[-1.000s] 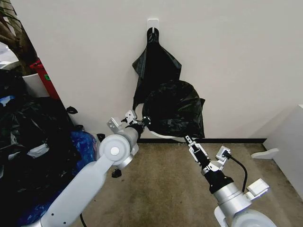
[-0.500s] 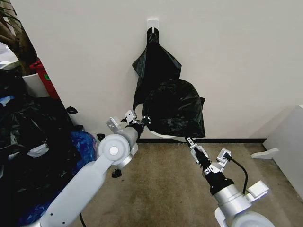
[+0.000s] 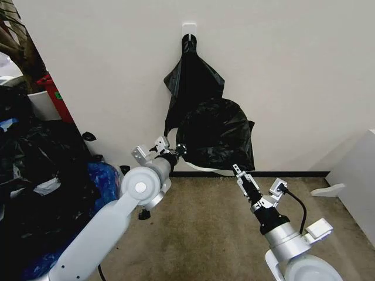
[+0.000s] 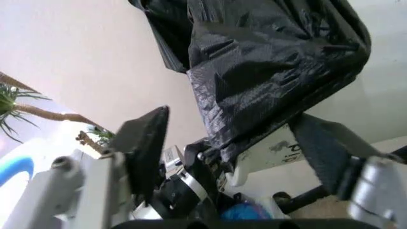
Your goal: Place the garbage bag over the trash bin.
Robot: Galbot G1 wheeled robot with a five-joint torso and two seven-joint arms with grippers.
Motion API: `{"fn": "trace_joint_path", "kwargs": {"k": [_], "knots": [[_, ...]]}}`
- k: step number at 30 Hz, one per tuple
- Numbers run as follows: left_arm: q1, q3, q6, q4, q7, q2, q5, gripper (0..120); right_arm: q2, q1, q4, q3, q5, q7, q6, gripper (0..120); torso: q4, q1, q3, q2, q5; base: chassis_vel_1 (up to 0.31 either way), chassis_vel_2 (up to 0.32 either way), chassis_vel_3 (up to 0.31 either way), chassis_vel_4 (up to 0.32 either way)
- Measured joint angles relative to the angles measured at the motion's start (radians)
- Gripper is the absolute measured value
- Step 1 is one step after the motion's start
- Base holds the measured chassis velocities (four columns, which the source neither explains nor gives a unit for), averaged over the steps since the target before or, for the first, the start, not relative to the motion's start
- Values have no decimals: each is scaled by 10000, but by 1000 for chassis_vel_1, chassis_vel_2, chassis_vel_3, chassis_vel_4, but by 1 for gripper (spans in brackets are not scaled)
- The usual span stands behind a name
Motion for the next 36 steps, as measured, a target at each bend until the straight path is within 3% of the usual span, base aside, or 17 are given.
{"fn": "trace_joint_path", "kwargs": {"k": [8,10,13,16,36], "knots": [[20,0,0,1,0,-7,7,1,6,-76,-9,-17,-26,2,4,39,0,0,0,0,0,0,0,0,0],[25,0,0,0,0,-4,8,1,6,-92,-9,-18,-30,0,6,37,0,0,0,0,0,0,0,0,0],[36,-4,0,-2,0,14,19,1,-8,-222,14,-30,-77,-13,28,15,0,0,0,0,0,0,0,0,0],[32,-3,1,-6,1,-6,24,1,-16,-290,27,-41,-116,-21,34,3,0,0,0,0,0,0,0,0,0],[17,-7,-7,-20,-17,-35,26,1,-251,-1297,-100,-780,-1108,-1085,-214,0,0,0,0,0,0,0,0,0,0]]}}
